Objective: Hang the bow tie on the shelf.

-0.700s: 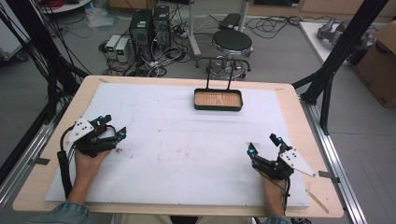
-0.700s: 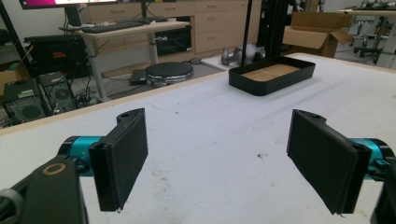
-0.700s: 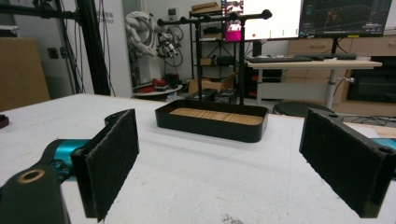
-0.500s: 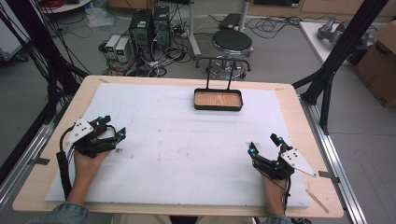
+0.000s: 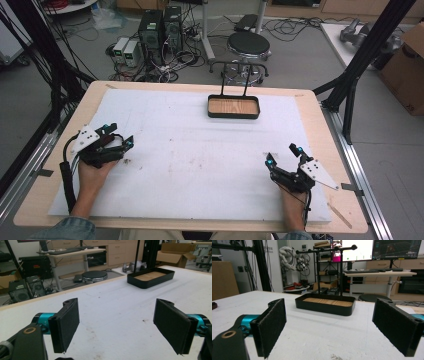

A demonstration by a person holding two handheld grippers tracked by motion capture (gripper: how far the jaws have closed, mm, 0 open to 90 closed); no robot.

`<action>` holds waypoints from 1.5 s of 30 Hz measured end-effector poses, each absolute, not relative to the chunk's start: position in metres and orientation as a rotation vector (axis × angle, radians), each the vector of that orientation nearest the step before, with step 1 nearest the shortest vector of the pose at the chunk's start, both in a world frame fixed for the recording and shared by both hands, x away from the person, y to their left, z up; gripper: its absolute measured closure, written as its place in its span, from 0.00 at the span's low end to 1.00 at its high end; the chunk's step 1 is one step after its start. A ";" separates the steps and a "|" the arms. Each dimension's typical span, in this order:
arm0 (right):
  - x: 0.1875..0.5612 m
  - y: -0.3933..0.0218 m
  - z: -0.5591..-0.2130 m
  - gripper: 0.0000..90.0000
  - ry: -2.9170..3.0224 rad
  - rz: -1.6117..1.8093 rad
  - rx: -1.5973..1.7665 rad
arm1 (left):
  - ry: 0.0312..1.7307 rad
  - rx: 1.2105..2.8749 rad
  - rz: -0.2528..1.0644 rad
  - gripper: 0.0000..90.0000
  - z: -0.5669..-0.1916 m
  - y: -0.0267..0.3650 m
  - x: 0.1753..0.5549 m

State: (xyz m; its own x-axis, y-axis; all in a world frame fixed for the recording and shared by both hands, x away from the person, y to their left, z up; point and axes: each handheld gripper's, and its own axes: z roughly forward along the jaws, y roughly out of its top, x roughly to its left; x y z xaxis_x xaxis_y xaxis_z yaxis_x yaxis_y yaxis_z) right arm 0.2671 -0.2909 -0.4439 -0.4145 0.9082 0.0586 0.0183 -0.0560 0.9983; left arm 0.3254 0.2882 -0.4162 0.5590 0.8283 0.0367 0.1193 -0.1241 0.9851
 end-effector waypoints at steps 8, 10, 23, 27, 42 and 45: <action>0.267 -0.291 -0.444 0.12 1.497 1.560 1.025 | 0.894 1.599 0.846 0.28 -0.414 0.323 0.322; 0.267 -0.290 -0.444 0.12 1.498 1.564 1.027 | 0.910 1.603 0.860 0.29 -0.414 0.334 0.320; 0.268 -0.290 -0.444 0.12 1.497 1.559 1.022 | 1.000 1.705 0.836 0.39 -0.429 0.370 0.320; 0.268 -0.290 -0.444 0.12 1.499 1.558 1.023 | 1.003 1.767 0.817 0.48 -0.434 0.366 0.324; 0.268 -0.290 -0.444 0.12 1.500 1.556 1.022 | 1.111 1.879 0.746 0.62 -0.443 0.363 0.332; 0.268 -0.290 -0.444 0.12 1.501 1.557 1.022 | 1.129 1.899 0.753 0.63 -0.445 0.362 0.333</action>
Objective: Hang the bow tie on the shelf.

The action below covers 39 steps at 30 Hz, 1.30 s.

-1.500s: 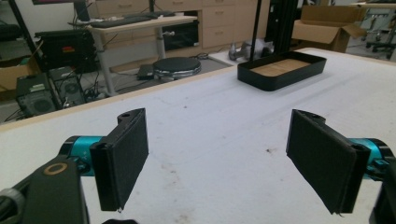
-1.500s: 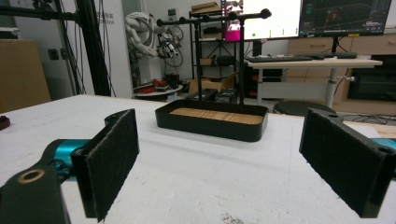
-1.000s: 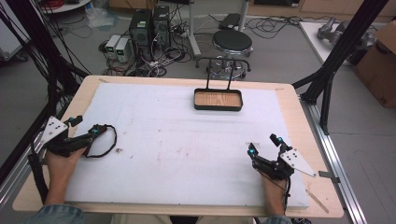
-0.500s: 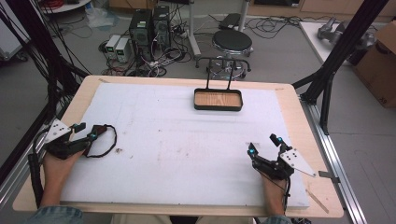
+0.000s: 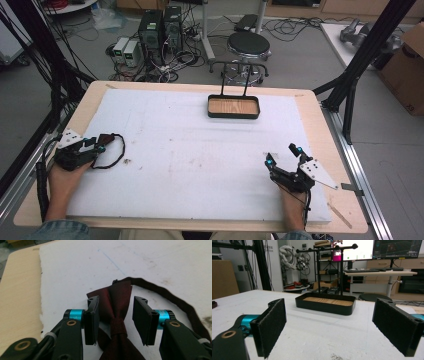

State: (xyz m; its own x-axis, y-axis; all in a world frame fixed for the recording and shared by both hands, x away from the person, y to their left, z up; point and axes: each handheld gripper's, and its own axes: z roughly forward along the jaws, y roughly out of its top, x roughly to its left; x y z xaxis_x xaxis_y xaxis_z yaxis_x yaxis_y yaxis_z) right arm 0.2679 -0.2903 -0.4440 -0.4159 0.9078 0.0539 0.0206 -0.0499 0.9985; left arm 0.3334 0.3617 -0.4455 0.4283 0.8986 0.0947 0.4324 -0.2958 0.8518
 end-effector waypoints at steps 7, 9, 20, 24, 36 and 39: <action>0.268 -0.290 -0.444 0.12 1.501 1.557 1.026 | 1.124 1.939 0.751 0.77 -0.447 0.361 0.333; 0.268 -0.290 -0.444 0.12 1.500 1.555 1.020 | 1.124 1.942 0.751 0.79 -0.447 0.360 0.333; 0.268 -0.290 -0.444 0.12 1.501 1.555 1.025 | 1.077 1.881 0.769 0.86 -0.436 0.355 0.330; 0.268 -0.290 -0.444 0.12 1.503 1.553 1.026 | 1.016 1.800 0.715 0.86 -0.427 0.351 0.328; 0.267 -0.289 -0.444 0.12 1.510 1.552 1.025 | 0.888 1.749 0.607 0.86 -0.409 0.323 0.339; 0.267 -0.290 -0.444 0.12 1.508 1.551 1.020 | 0.846 1.752 0.587 0.86 -0.400 0.308 0.346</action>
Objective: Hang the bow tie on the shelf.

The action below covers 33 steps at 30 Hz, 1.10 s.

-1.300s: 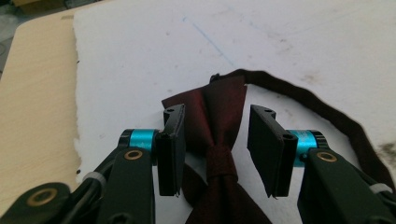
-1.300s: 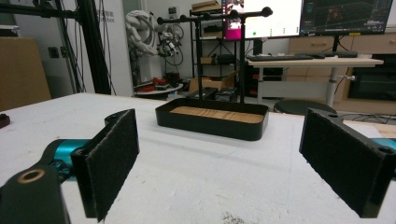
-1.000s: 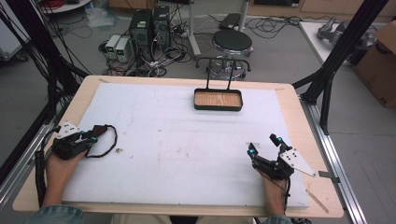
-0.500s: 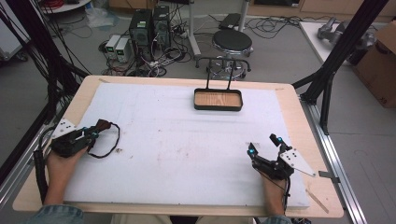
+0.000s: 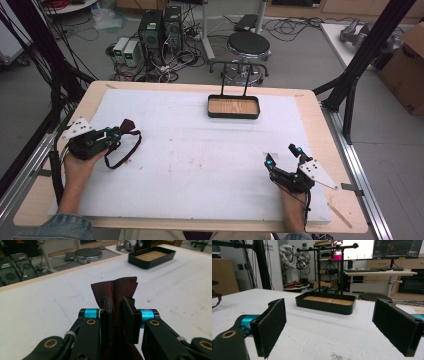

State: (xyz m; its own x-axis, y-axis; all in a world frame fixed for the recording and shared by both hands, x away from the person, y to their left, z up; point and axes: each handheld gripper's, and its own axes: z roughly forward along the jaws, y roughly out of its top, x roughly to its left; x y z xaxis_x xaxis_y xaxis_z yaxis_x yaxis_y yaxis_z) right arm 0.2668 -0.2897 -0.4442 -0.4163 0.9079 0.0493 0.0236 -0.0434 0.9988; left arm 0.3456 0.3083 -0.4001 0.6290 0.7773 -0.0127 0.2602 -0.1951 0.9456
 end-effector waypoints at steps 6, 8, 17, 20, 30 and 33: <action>0.267 -0.290 -0.444 0.12 1.504 1.549 1.029 | 0.787 1.733 0.524 0.86 -0.384 0.286 0.358; 0.267 -0.290 -0.444 0.12 1.504 1.549 1.029 | 0.777 1.737 0.519 0.86 -0.382 0.282 0.360; 0.267 -0.290 -0.444 0.12 1.504 1.554 1.030 | 0.673 1.744 0.458 0.86 -0.357 0.235 0.386; 0.267 -0.290 -0.444 0.12 1.506 1.555 1.029 | 0.651 1.750 0.441 0.86 -0.353 0.225 0.392; 0.267 -0.291 -0.445 0.12 1.508 1.557 1.030 | 0.584 1.772 0.310 0.87 -0.334 0.170 0.437; 0.267 -0.291 -0.445 0.12 1.508 1.557 1.031 | 0.580 1.772 0.293 0.87 -0.332 0.161 0.444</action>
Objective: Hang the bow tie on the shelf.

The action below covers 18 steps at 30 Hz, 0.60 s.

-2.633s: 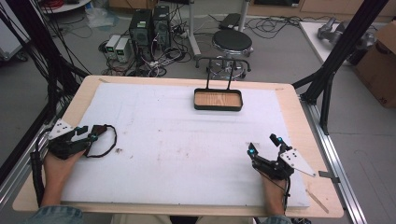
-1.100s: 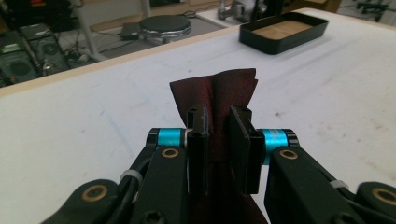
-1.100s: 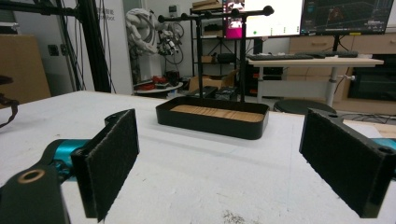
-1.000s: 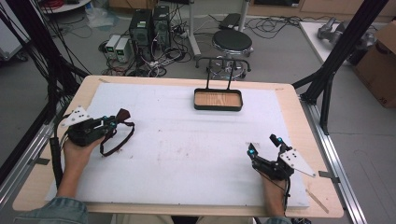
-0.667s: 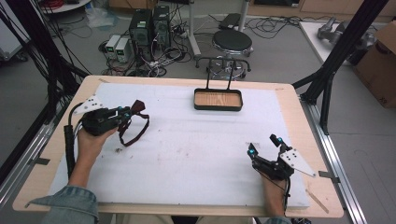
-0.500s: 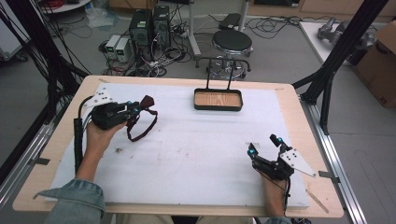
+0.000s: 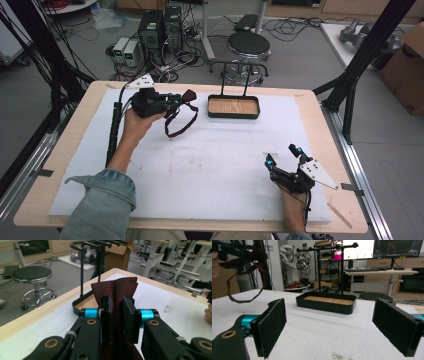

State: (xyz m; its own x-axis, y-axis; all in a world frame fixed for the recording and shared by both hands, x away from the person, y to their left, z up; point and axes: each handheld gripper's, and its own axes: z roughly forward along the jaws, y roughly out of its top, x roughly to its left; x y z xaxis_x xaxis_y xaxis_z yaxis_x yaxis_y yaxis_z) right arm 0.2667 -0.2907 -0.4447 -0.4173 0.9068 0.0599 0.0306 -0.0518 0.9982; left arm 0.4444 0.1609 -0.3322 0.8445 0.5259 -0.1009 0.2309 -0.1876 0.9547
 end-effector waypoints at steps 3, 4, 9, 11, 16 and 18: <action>0.267 -0.291 -0.445 0.12 1.508 1.557 1.033 | 0.563 1.780 0.272 0.87 -0.329 0.141 0.458; 0.267 -0.291 -0.445 0.12 1.507 1.558 1.033 | 0.557 1.783 0.261 0.87 -0.327 0.137 0.462; 0.266 -0.291 -0.445 0.12 1.504 1.558 1.033 | 0.543 1.779 0.232 0.87 -0.320 0.120 0.475; 0.266 -0.291 -0.445 0.12 1.502 1.560 1.032 | 0.536 1.785 0.238 0.87 -0.318 0.118 0.477; 0.266 -0.291 -0.445 0.12 1.505 1.555 1.028 | 0.535 1.752 0.232 0.87 -0.314 0.109 0.487; 0.266 -0.291 -0.445 0.12 1.505 1.555 1.026 | 0.536 1.738 0.230 0.87 -0.311 0.106 0.491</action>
